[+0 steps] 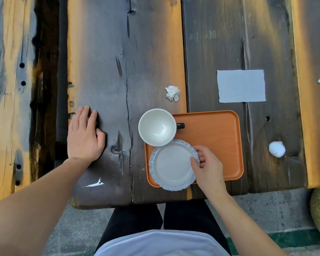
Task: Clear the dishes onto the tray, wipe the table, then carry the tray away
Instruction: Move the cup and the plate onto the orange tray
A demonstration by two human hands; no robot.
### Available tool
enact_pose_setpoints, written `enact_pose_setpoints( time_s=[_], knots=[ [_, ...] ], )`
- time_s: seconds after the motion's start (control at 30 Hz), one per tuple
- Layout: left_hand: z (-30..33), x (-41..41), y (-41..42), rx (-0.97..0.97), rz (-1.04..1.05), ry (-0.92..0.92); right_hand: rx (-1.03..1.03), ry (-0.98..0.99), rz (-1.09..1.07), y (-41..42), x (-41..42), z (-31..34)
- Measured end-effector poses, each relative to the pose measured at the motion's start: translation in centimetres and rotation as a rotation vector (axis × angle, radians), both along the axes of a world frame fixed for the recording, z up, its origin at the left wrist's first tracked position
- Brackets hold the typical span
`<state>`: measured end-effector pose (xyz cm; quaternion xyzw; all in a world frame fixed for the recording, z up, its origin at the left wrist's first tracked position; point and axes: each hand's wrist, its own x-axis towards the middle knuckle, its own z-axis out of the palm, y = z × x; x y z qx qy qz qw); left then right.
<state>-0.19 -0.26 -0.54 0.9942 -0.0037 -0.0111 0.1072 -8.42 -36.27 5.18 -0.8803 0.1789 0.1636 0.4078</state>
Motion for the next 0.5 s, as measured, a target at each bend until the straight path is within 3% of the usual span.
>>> enact_pose_setpoints(
  time_s=[0.3, 0.5],
  knots=[
    [0.1, -0.1, -0.1, 0.004, 0.022, 0.051, 0.018, 0.048, -0.013, 0.3, 0.5, 0.2],
    [0.9, -1.7, -4.8, -0.1, 0.199, 0.107, 0.037, 0.08, -0.025, 0.5, 0.8, 0.8]
  ],
)
